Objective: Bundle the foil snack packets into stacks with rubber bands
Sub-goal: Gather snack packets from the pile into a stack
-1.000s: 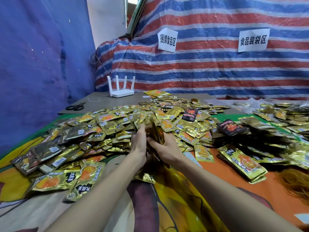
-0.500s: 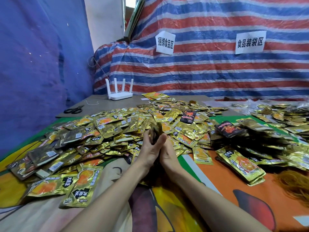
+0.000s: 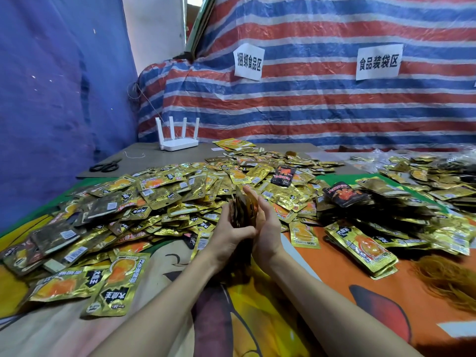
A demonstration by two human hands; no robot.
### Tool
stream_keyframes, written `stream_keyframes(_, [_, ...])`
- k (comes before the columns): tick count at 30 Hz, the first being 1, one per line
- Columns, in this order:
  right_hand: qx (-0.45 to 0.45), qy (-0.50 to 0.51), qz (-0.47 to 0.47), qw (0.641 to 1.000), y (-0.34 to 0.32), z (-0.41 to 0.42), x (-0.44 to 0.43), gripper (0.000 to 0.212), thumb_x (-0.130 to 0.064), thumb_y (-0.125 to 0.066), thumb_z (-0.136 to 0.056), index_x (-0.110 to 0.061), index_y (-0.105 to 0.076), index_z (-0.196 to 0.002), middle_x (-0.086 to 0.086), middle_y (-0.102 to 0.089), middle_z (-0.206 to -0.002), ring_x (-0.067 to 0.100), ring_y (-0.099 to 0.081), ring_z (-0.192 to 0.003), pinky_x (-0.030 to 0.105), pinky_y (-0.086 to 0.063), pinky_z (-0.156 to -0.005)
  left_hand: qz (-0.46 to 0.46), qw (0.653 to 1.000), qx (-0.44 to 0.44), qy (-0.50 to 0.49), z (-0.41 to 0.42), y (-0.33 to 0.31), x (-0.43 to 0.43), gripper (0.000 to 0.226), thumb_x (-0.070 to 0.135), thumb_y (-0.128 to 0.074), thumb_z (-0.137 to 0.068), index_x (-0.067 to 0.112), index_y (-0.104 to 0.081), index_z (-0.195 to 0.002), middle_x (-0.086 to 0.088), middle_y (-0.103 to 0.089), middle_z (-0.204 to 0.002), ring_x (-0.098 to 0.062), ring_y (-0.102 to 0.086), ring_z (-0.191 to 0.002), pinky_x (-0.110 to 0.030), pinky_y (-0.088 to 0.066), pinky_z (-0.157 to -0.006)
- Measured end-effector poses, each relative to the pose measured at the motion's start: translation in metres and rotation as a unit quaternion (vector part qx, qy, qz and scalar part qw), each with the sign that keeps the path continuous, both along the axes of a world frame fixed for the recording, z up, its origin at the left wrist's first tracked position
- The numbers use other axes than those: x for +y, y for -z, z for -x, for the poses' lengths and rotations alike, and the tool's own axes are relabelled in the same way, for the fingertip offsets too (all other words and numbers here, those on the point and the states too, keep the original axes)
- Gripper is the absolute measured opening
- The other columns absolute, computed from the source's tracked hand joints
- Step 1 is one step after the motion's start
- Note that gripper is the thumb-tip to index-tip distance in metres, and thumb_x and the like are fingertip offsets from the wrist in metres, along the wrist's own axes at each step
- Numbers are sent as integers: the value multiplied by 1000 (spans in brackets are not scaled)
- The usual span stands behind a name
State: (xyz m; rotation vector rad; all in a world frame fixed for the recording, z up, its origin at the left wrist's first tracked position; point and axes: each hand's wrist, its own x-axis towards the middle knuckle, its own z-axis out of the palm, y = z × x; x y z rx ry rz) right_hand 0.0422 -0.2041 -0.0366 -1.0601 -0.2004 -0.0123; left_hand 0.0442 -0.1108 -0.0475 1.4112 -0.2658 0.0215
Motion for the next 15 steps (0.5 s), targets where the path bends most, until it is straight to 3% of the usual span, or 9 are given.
stream_keyframes(2, [-19, 2, 6, 1000, 1, 0, -4, 58, -31, -48, -79, -25, -63, -134, 1, -70, -126, 18, -67, -114, 27, -56, -89, -37, 999, -10, 15, 1, 0, -1, 73, 3, -65, -60, 10, -44, -130, -14, -65, -113, -22, -67, -103, -32, -56, -80])
stream_keyframes(4, [-15, 6, 4, 1000, -2, 1, -8, 63, -33, -48, -71, -23, -64, -132, 4, -69, -125, 24, -64, -117, 34, -53, -97, -88, 995, -30, 30, 3, -1, -1, 76, 7, -65, -61, 9, -41, -133, -8, -63, -113, -15, -65, -102, -23, -52, -79])
stream_keyframes(6, [-12, 33, 26, 999, -11, 2, -11, 68, -53, -58, -70, -19, -66, -129, 9, -69, -126, 28, -64, -119, 42, -49, -105, -127, 990, -44, 43, 1, -3, 0, 74, 11, -69, -62, 10, -41, -131, -2, -62, -112, -9, -64, -100, -17, -50, -79])
stream_keyframes(8, [-8, 46, 73, 996, -19, 4, -12, 74, -69, -65, -68, -22, -68, -125, 9, -68, -127, 26, -65, -119, 45, -49, -106, -146, 987, -41, 44, 0, -6, 3, 70, 13, -75, -61, 16, -44, -124, -3, -63, -110, -13, -66, -99, -20, -53, -78])
stream_keyframes(10, [-15, 43, 110, 993, -22, 2, -13, 50, -56, -69, -77, -34, -66, -122, 7, -64, -130, 26, -62, -121, 44, -50, -104, -151, 987, -42, 37, -2, -7, 6, 77, 14, -80, -58, 20, -44, -126, -6, -63, -114, -18, -66, -103, -27, -57, -79])
stream_keyframes(12, [-7, 29, 117, 993, -23, -1, -16, 29, -38, -64, -91, -48, -64, -118, 7, -63, -131, 25, -62, -120, 44, -52, -101, -138, 989, -35, 32, -3, -7, 11, 92, 15, -86, -53, 21, -42, -134, -11, -61, -124, -24, -65, -113, -39, -58, -91])
stream_keyframes(15, [29, 4, 74, 997, -28, -2, -16, 26, -41, -52, -100, -44, -65, -122, 8, -65, -126, 27, -65, -116, 44, -54, -96, -98, 993, -16, 64, -4, -9, 14, 100, 17, -91, -46, 25, -44, -134, -12, -61, -127, -24, -65, -115, -40, -59, -88])
